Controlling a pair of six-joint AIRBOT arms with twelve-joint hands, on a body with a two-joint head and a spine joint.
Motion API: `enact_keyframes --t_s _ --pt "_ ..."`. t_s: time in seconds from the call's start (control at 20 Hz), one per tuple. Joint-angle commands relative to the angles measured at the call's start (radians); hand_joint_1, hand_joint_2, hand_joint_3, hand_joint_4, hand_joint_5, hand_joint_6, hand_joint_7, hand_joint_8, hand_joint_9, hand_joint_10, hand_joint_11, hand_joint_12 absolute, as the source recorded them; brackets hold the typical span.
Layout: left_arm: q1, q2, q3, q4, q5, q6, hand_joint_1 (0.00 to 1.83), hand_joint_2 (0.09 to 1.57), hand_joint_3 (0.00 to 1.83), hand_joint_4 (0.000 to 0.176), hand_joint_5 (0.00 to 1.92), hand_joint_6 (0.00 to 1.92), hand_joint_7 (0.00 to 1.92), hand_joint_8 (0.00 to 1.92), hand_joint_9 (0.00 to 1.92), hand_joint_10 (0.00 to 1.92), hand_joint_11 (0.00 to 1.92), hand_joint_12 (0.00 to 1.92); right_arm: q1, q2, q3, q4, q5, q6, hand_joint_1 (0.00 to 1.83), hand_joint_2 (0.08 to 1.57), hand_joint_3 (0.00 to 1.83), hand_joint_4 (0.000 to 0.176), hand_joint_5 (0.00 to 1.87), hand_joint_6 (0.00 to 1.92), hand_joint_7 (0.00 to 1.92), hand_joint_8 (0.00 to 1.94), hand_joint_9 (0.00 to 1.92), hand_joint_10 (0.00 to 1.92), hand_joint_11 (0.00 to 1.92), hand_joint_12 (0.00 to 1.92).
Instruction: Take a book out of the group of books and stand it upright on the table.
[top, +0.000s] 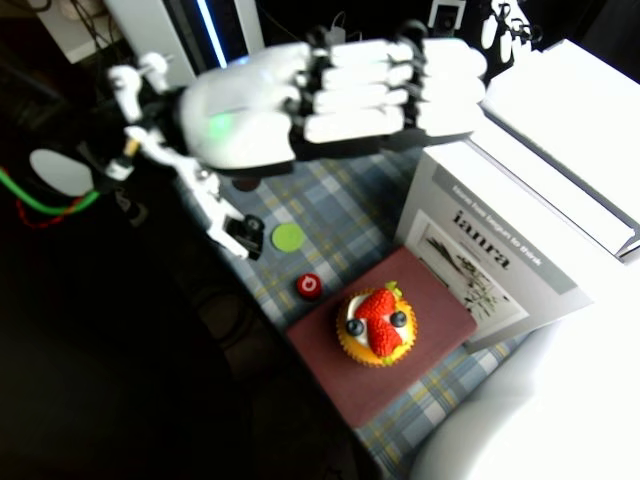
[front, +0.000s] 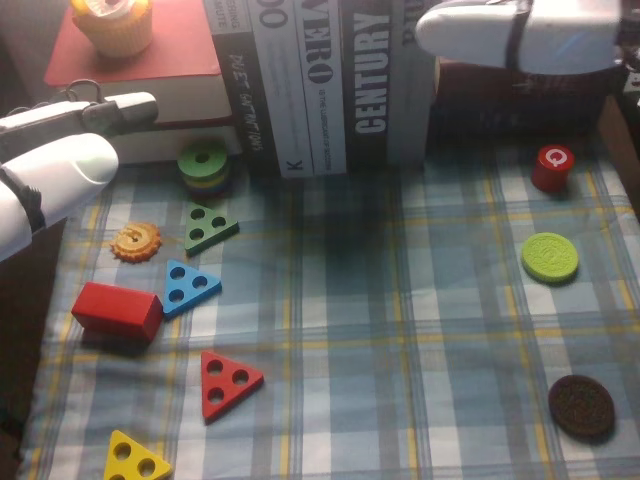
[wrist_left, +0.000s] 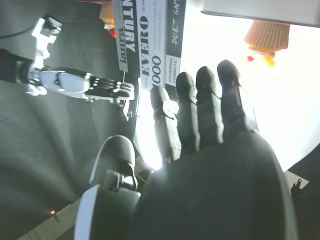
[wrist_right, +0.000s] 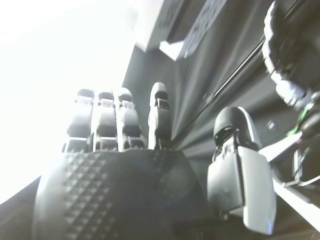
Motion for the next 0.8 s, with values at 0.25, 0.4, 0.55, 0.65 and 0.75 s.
enact_keyframes --t_s 0.25,0.4,0.55,0.65,0.75 --pt "-0.005 -0.004 0.005 0.009 -0.143 -0.011 0.00 1.36 0.00 0.070 0.54 0.01 0.30 0.00 0.16 0.00 0.00 0.00 0.044 -0.023 0.028 -0.020 -0.019 -0.004 0.00 1.15 0.00 0.176 0.22 0.00 0.00 0.00 0.00 0.00 0.00 0.00" --pt "-0.005 -0.004 0.004 0.008 -0.144 -0.011 0.00 1.39 0.01 0.034 0.54 0.01 0.26 0.00 0.13 0.00 0.00 0.00 0.051 -0.025 0.027 -0.022 -0.050 -0.036 0.04 1.16 0.00 0.176 0.22 0.00 0.00 0.00 0.00 0.00 0.00 0.00" --pt "-0.005 -0.004 0.002 0.007 -0.148 -0.011 0.00 1.40 0.01 0.026 0.55 0.01 0.25 0.00 0.12 0.00 0.00 0.00 0.051 -0.019 0.015 -0.043 -0.063 -0.037 0.07 1.17 0.00 0.176 0.22 0.00 0.00 0.00 0.00 0.00 0.00 0.00" --pt "-0.004 -0.004 0.000 0.007 -0.151 -0.011 0.02 1.40 0.01 0.024 0.56 0.01 0.26 0.00 0.12 0.00 0.00 0.00 0.051 -0.010 0.002 -0.051 -0.063 -0.037 0.04 1.17 0.00 0.176 0.21 0.00 0.00 0.00 0.00 0.00 0.00 0.00" --pt "-0.001 -0.003 -0.001 0.006 -0.154 -0.011 0.02 1.39 0.00 0.029 0.56 0.01 0.26 0.00 0.12 0.00 0.00 0.00 0.051 -0.005 -0.010 -0.052 -0.063 -0.037 0.07 1.17 0.00 0.176 0.23 0.01 0.00 0.00 0.00 0.00 0.00 0.00"
